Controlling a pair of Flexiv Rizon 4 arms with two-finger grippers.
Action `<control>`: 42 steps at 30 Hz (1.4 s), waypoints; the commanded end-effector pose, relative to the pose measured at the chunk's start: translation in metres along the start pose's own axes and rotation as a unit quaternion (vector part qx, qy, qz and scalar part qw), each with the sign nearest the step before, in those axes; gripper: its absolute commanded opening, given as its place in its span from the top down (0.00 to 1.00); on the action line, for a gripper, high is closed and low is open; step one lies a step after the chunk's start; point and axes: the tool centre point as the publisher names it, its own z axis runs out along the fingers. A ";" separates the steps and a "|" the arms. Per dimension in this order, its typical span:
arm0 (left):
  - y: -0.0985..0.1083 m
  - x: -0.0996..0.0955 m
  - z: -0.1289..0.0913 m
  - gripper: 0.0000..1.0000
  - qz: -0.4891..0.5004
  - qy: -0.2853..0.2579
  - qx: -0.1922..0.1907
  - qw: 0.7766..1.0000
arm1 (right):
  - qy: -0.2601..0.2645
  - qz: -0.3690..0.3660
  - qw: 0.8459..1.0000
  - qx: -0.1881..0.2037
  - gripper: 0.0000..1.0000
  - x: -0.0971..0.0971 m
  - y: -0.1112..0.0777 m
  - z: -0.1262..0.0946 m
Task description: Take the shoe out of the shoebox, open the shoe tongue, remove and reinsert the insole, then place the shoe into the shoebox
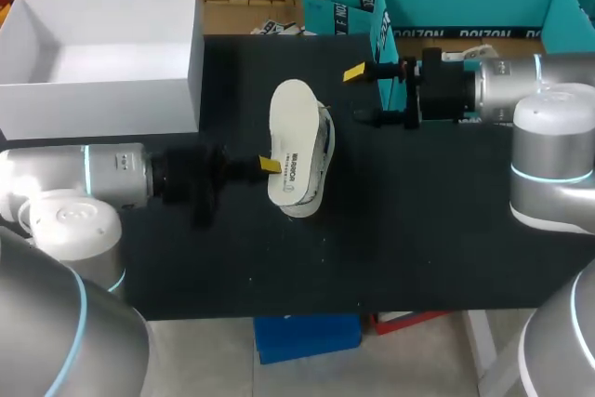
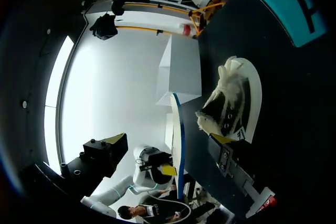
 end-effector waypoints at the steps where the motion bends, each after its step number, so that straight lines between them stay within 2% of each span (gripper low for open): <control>1: 0.019 0.000 0.014 1.00 0.000 0.003 -0.003 1.000 | 0.000 0.000 1.000 -0.002 0.00 -0.001 -0.001 0.002; 8: 0.036 -0.004 0.021 1.00 0.005 0.003 -0.010 1.000 | 0.000 0.000 1.000 -0.002 0.00 -0.001 -0.001 0.002; 25: 0.039 -0.006 0.023 1.00 0.003 0.003 -0.017 1.000 | 0.000 0.000 1.000 -0.002 0.00 -0.001 -0.001 0.002; 28: 0.039 -0.006 0.023 1.00 0.003 0.003 -0.017 1.000 | 0.004 -0.024 0.998 0.053 0.00 0.001 0.006 0.008; 34: 0.039 -0.006 0.023 1.00 0.003 0.003 -0.017 1.000 | 0.019 -0.062 0.989 0.134 0.00 0.006 0.013 0.019; 42: 0.039 -0.006 0.023 1.00 0.003 0.003 -0.017 1.000 | 0.012 -0.073 0.979 0.190 0.00 0.001 0.011 0.037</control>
